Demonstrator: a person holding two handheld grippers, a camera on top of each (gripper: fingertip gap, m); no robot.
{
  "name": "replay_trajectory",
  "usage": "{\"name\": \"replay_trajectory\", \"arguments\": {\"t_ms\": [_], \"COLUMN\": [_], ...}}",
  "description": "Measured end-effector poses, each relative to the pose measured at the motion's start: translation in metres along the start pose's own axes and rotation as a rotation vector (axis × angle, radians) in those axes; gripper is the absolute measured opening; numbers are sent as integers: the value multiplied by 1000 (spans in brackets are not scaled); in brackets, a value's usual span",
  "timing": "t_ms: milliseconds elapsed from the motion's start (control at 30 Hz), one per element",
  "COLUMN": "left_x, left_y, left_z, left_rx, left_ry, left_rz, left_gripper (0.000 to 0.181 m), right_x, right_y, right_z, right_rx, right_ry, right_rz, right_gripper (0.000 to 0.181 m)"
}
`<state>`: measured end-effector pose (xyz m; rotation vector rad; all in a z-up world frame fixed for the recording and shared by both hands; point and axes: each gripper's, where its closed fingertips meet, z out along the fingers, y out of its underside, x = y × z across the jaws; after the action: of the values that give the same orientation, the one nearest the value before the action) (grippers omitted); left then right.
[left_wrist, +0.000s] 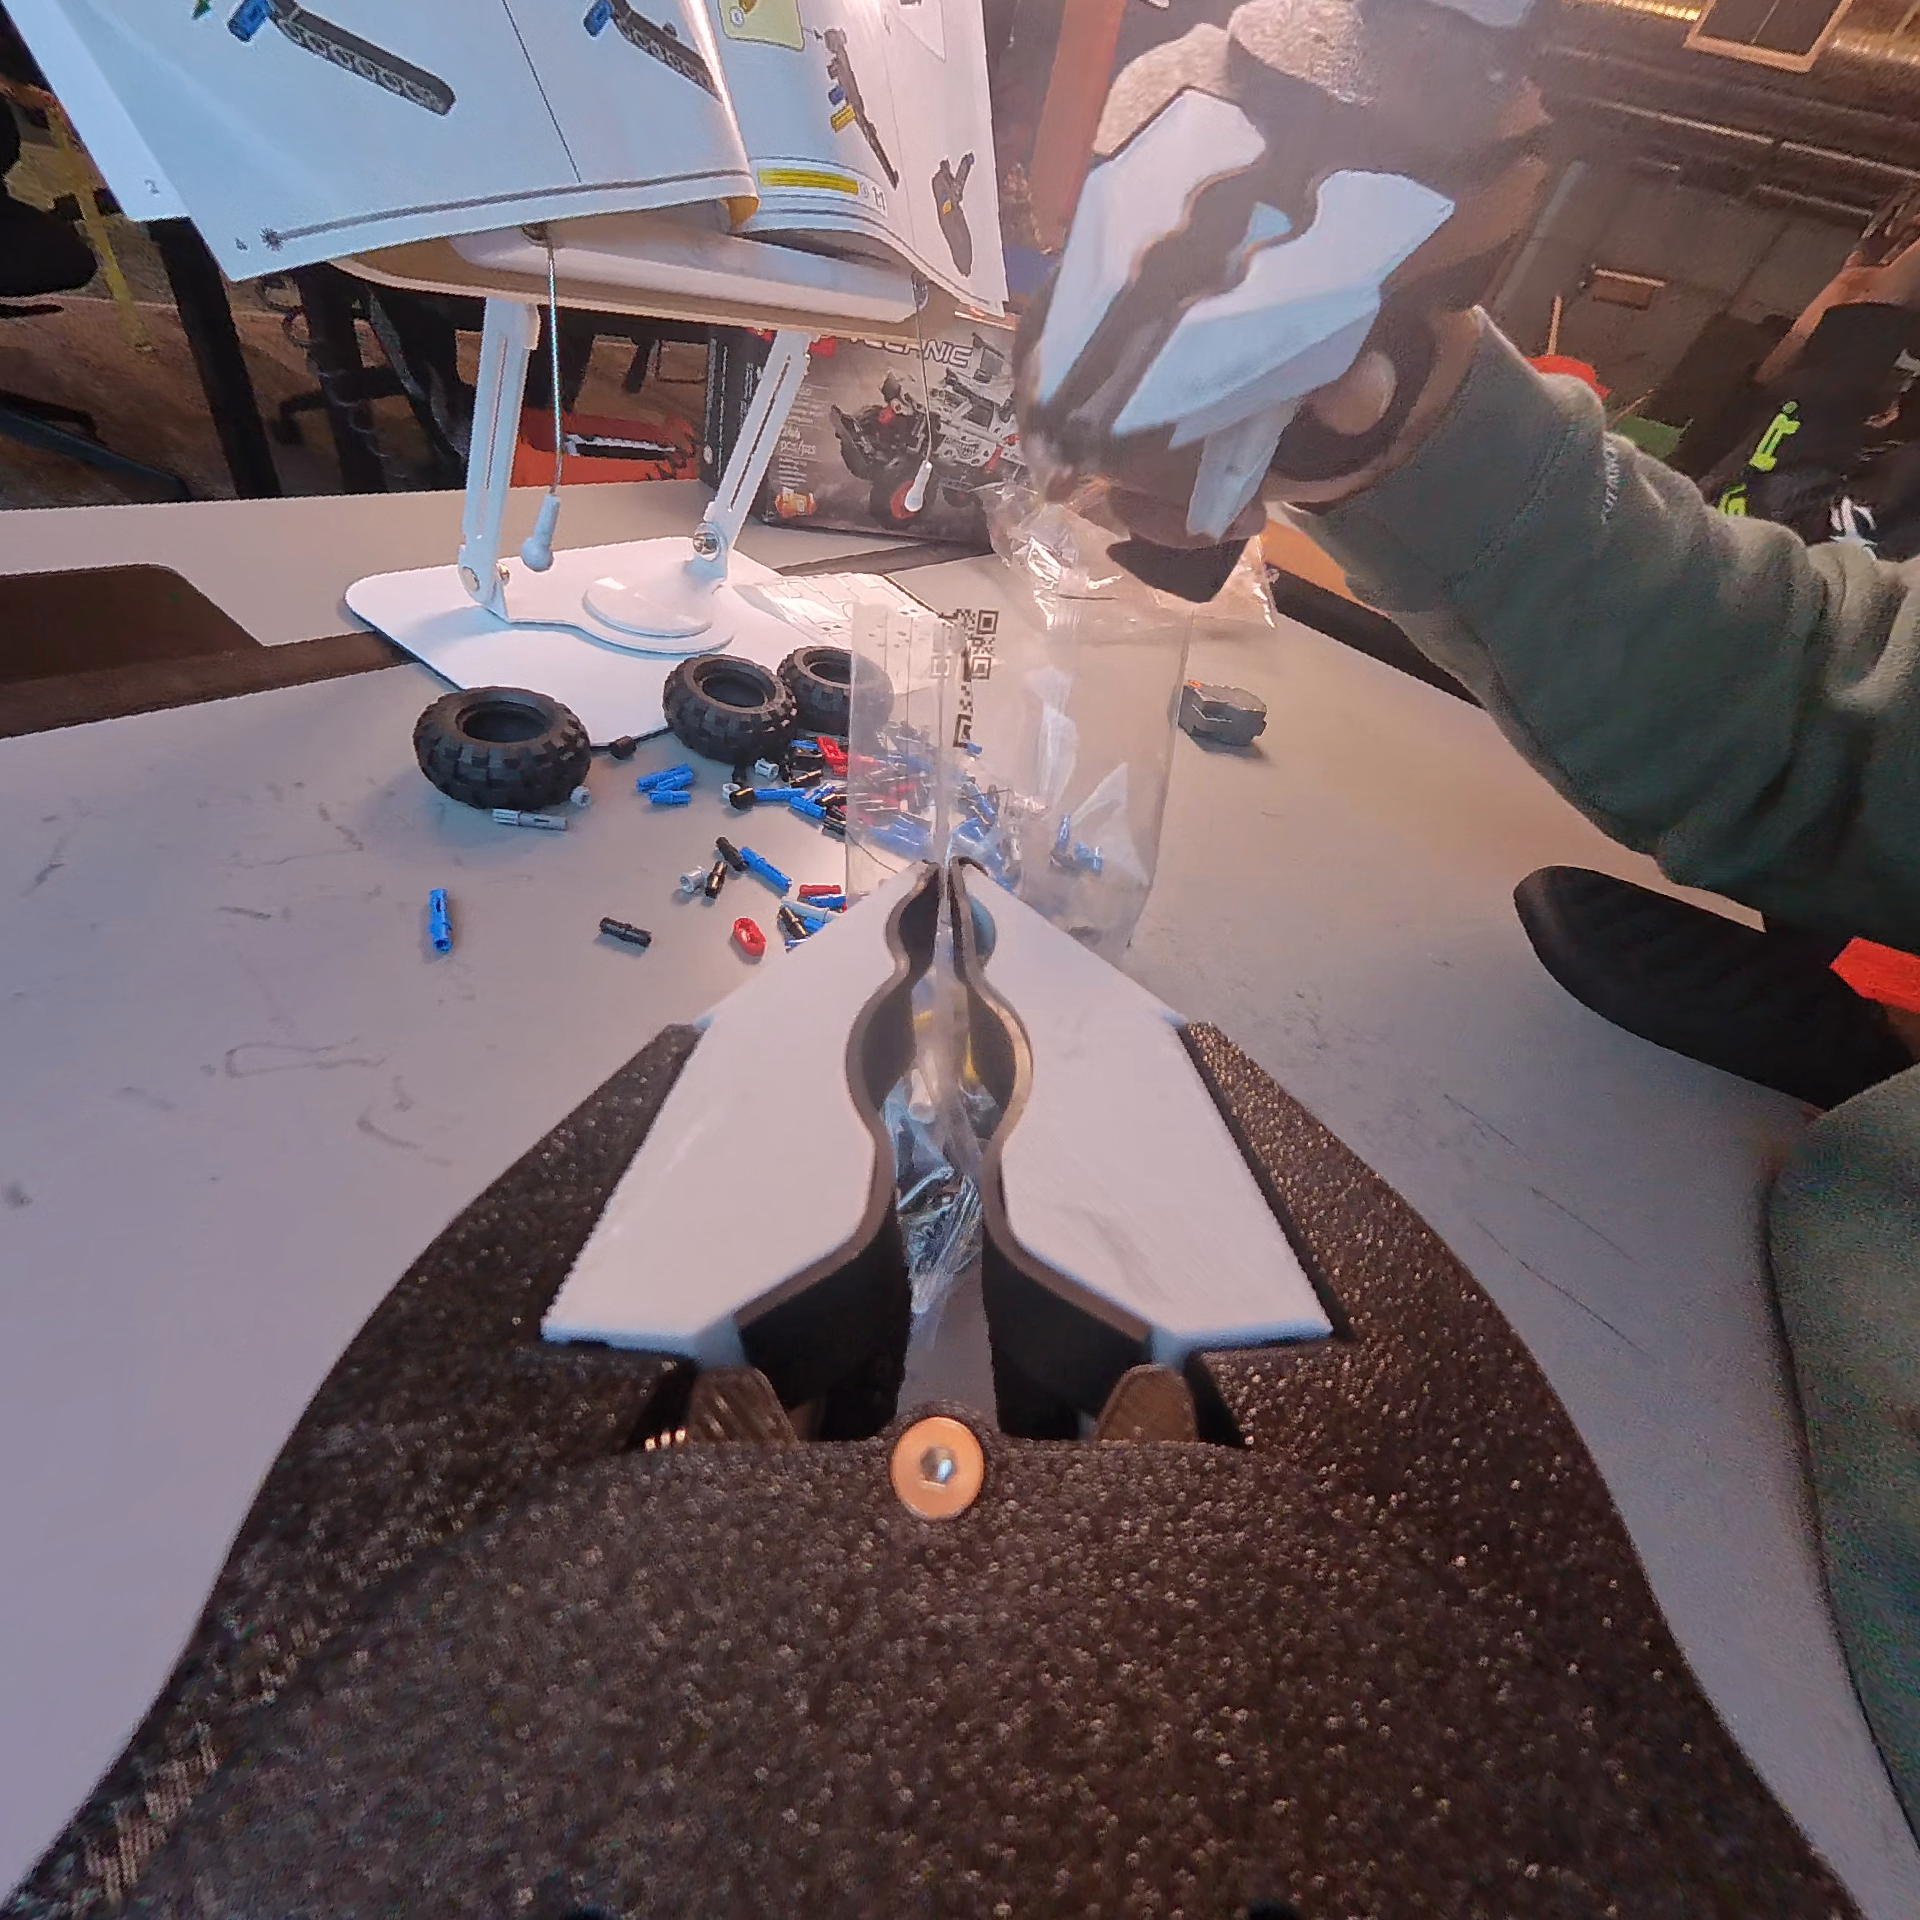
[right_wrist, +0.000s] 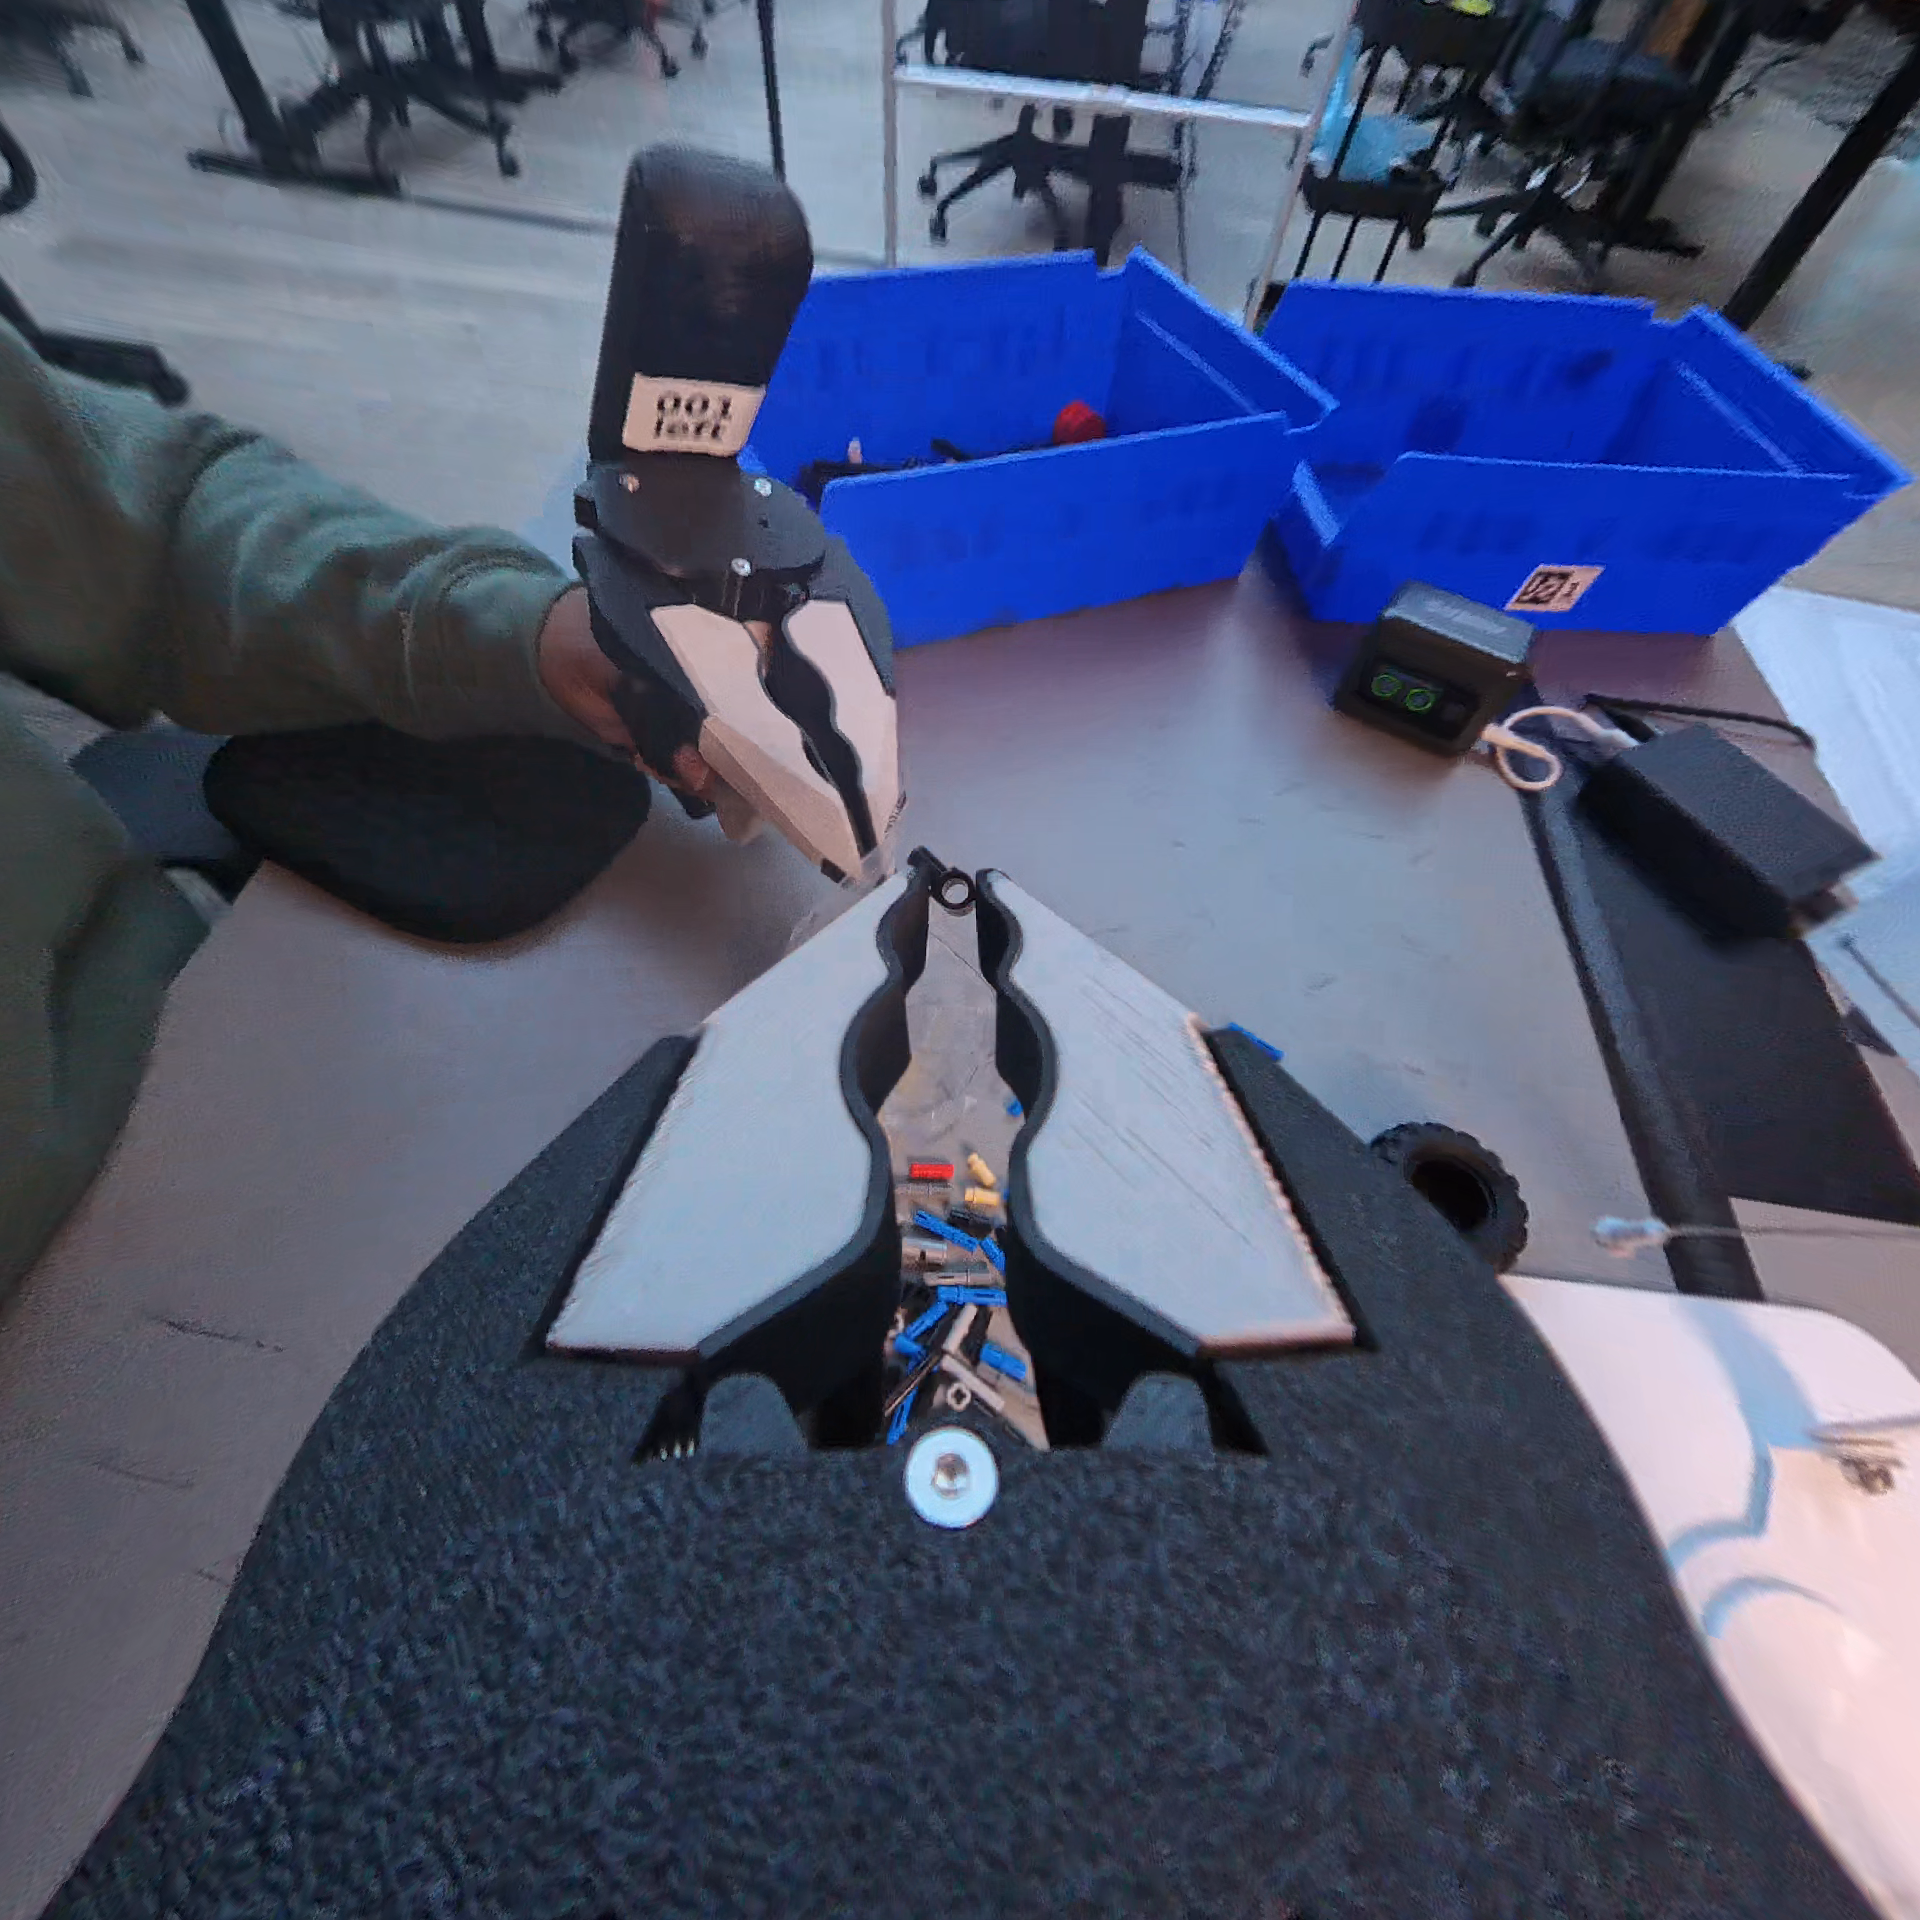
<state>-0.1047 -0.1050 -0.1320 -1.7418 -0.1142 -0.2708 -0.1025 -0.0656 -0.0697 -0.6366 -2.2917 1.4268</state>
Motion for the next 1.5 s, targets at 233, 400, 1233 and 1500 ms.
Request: {"name": "replay_trajectory", "arguments": {"t_ms": [233, 400, 1233, 1500], "left_x": [-1, 0, 4, 7], "left_y": [-4, -4, 3, 2], "left_z": [-3, -2, 3, 4], "left_rx": [16, 15, -8, -5], "left_ry": [1, 12, 10, 34], "left_rz": [-2, -3, 0, -1], "left_gripper": [1, 1, 1, 1], "right_x": [45, 73, -6, 69], "right_y": [41, 187, 23, 127], "right_z": [-27, -80, 10, -49], "right_rx": [-50, -470, -95, -320], "right_ry": [151, 300, -49, 199], "right_rz": [89, 154, 2, 135], "right_gripper": [17, 12, 13, 11]}}
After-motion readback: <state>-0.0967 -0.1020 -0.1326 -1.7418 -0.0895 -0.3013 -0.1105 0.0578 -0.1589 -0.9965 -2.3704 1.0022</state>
